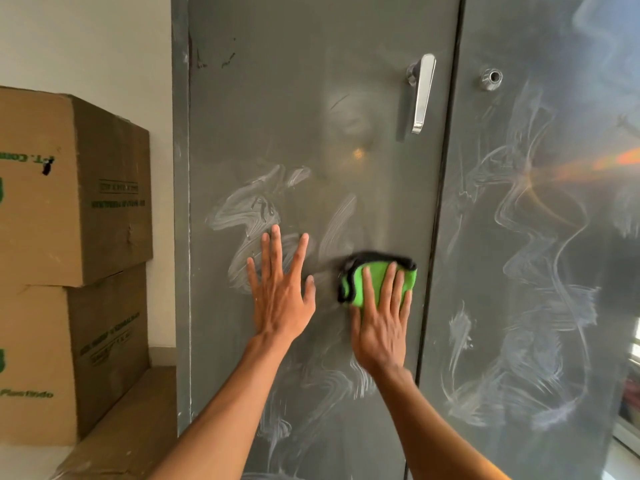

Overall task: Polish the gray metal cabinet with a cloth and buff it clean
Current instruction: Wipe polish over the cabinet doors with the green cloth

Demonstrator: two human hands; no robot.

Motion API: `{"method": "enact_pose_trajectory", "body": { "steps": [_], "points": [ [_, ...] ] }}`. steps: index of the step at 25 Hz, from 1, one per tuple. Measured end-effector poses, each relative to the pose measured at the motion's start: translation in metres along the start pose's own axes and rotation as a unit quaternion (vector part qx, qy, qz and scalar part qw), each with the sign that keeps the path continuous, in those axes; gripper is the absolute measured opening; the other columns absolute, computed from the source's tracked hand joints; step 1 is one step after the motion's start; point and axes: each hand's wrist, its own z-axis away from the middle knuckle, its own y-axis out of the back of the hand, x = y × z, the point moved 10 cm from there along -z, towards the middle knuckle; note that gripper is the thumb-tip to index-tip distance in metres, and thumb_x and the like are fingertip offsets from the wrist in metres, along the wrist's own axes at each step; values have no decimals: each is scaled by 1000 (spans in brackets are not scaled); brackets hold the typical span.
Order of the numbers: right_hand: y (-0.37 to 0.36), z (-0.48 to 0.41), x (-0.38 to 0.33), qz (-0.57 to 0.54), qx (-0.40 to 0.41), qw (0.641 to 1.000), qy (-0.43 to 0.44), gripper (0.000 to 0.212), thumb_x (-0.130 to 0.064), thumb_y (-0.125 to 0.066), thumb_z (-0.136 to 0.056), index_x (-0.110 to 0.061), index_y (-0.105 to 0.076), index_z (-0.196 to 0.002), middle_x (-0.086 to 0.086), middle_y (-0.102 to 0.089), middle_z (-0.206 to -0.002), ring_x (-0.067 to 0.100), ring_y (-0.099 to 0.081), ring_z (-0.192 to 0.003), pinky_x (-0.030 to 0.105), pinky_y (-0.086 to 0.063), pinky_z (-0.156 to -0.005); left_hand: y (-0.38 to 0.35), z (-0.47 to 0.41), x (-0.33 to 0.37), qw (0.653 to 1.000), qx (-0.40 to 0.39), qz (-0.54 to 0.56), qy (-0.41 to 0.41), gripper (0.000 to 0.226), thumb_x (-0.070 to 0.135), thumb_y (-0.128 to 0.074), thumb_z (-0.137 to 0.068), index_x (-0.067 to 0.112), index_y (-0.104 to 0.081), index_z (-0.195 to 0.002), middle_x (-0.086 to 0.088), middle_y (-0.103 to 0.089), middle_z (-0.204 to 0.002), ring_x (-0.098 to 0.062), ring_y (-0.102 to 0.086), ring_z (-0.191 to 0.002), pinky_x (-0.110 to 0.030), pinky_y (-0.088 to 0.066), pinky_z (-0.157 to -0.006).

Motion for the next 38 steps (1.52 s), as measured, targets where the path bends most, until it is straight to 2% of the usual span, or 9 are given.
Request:
{"method": "enact_pose_trajectory", "body": {
  "steps": [6, 10, 13, 19, 21, 25, 27, 32, 38],
  "points": [
    [18, -84, -28, -53, 21, 991, -123, 77, -49, -38, -97, -34, -1, -163, 14, 22, -167, 30, 21, -154, 58, 5, -124, 16, -8, -26, 1000, 1, 17, 17, 94, 40, -76, -87, 31, -22, -163, -15, 8, -171, -35, 4, -158, -63, -15, -121],
    [-8, -67, -127, 9, -22, 999, 40, 75, -43, -39, -99, -35, -2, -163, 15, 20, -167, 32, 21, -154, 55, 7, -125, 19, -2, -36, 999, 18, 19, 27, 77, 29, -66, -95, 14, -27, -160, -15, 1, -172, -33, 1, -159, -64, -18, -123],
    [-5, -66, -110, 32, -13, 992, 121, 78, -39, -47, -99, -34, -3, -163, 10, 17, -169, 26, 17, -156, 50, 1, -126, 21, 8, -50, 1000, -9, 17, -19, 91, 42, -75, -89, 22, -24, -162, -11, 6, -172, -31, 1, -159, -59, -17, -124],
    [28, -95, -15, -86, 52, 977, -190, 74, -45, -34, -100, -26, 2, -163, 15, 19, -167, 30, 18, -155, 59, 0, -124, 32, -5, -61, 997, -58, 49, -34, 117, 34, -91, -74, 35, -16, -163, -1, 21, -170, -23, 13, -158, -47, -6, -126],
    [25, -106, -63, -65, 36, 988, -132, 74, -43, -36, -101, -27, 3, -163, 16, 21, -166, 32, 20, -154, 58, 6, -124, 32, -7, -64, 997, -52, 53, -25, 121, 35, -93, -71, 34, -16, -164, -1, 19, -171, -23, 13, -158, -47, -6, -126],
    [-4, -88, -186, 14, -30, 990, 137, 73, -35, -43, -104, -30, -1, -163, 13, 21, -167, 28, 23, -154, 52, 4, -126, 36, -6, -74, 996, 17, 87, 22, 115, 25, -92, -67, 13, -23, -159, -10, -4, -171, -27, -3, -159, -56, -22, -125],
    [-6, -88, -186, 27, -28, 987, 159, 73, -33, -45, -104, -31, -1, -163, 9, 18, -168, 24, 21, -155, 49, 0, -127, 37, -5, -81, 995, 19, 91, 28, 120, 27, -93, -66, 11, -20, -160, -12, -6, -171, -27, -2, -159, -54, -21, -125],
    [18, -113, -117, -63, 57, 995, -48, 71, -42, -39, -104, -29, -3, -163, 10, 15, -169, 26, 14, -156, 55, -6, -125, 41, -8, -78, 997, -36, 68, -11, 126, 39, -89, -73, 28, -4, -165, 0, 22, -170, -23, 17, -158, -48, -9, -126],
    [19, -117, -123, -102, 84, 988, -81, 75, -49, -42, -102, -27, -5, -163, 10, 17, -169, 25, 17, -156, 56, 2, -125, 46, -8, -97, 998, -55, 21, -23, 106, 47, -76, -89, 30, -4, -165, 3, 28, -168, -21, 19, -157, -46, -5, -128]
  ]
}}
